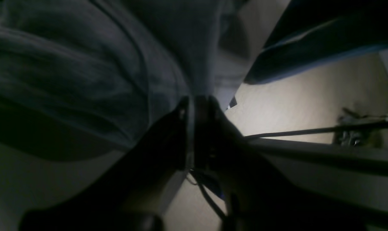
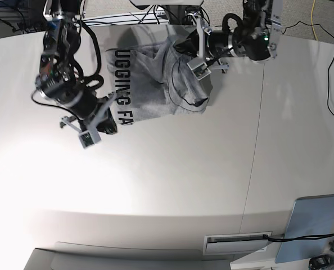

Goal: Fold the T-shirt properly
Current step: 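Lift the folded bundle with both grippers and flip it over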

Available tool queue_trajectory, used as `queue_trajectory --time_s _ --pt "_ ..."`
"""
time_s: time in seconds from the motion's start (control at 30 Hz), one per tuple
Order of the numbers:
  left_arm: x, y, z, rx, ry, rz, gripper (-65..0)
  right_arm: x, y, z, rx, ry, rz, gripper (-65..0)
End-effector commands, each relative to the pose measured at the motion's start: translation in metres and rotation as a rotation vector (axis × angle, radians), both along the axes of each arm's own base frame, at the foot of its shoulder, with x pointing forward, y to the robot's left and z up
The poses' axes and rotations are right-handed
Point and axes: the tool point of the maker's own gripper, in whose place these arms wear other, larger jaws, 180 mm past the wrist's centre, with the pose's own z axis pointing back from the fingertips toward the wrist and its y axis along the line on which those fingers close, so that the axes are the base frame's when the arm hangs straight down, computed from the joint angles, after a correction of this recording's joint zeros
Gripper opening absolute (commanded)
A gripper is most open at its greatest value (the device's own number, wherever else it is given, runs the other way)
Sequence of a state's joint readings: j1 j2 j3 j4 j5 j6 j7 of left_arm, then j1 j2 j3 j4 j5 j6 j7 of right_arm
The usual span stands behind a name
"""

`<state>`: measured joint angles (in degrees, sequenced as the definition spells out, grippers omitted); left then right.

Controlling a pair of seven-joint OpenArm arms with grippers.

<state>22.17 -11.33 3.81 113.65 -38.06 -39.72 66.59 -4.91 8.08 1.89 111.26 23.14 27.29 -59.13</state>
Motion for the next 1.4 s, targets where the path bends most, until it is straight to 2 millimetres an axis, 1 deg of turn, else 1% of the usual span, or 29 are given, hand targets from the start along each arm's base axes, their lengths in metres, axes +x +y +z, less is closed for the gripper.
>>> queue_trajectory --time_s 0.0,0.13,0.23,0.27,0.33,0.43,0.53,0.6,0.7,0.8,0.97,1.1,1.2,1.23,1.3,1.37 --pt "0.005 -0.002 0.003 -0.016 -0.012 0.024 -62.3 0.009 0.003 0.006 0.005 -0.03 0.013 -63.8" --pt "0.005 0.008 -0.022 0.052 0.012 0.053 -62.3 0.014 0.012 -0.02 -0.044 0.04 0.051 -65.0" --pt "0.005 0.015 -0.04 0.089 0.032 0.076 -62.3 0.011 0.017 -0.031 -0.085 0.067 0.077 -65.0" --pt "0.009 0.02 -0.047 0.112 0.029 0.105 -62.3 0.009 0.016 -0.034 -0.106 0.077 0.085 -65.0" --pt "0.022 0.033 -0.06 0.175 0.01 0.193 -62.3 0.005 0.012 -0.039 -0.145 0.102 0.105 -65.0" --pt "0.044 0.053 -0.071 0.272 -0.057 0.272 -62.3 -0.005 -0.003 -0.047 -0.194 0.138 0.113 -65.0" --pt "0.066 0.067 -0.077 0.331 -0.101 0.324 -62.3 -0.02 -0.017 -0.057 -0.237 0.18 0.118 -65.0" --pt "0.086 0.074 -0.078 0.348 -0.141 0.365 -62.3 -0.033 -0.021 -0.06 -0.251 0.195 0.128 -65.0" --pt "0.117 0.082 -0.074 0.358 -0.223 0.418 -62.3 -0.054 -0.016 -0.06 -0.252 0.201 0.149 -65.0" --pt "0.144 0.082 -0.061 0.328 -0.296 0.44 -62.3 -0.075 -0.007 -0.057 -0.233 0.202 0.171 -65.0" --pt "0.185 0.081 -0.031 0.301 -0.395 0.46 -62.3 -0.109 0.004 -0.062 -0.187 0.25 0.199 -65.0" --pt "0.211 0.079 -0.007 0.234 -0.417 0.518 -62.2 -0.129 0.007 -0.067 -0.169 0.289 0.208 -65.0" --pt "0.22 0.085 0.002 0.229 -0.392 0.566 -61.4 -0.134 0.007 -0.069 -0.167 0.3 0.209 -65.0" --pt "0.22 0.089 0.005 0.218 -0.38 0.577 -58.9 -0.134 0.007 -0.069 -0.168 0.299 0.209 -65.0" --pt "0.217 0.095 0.011 0.171 -0.323 0.597 -51.6 -0.134 0.007 -0.069 -0.168 0.297 0.208 -65.0" --pt "0.206 0.098 0.016 0.111 -0.233 0.562 -43.4 -0.133 0.007 -0.069 -0.166 0.294 0.207 -65.0"
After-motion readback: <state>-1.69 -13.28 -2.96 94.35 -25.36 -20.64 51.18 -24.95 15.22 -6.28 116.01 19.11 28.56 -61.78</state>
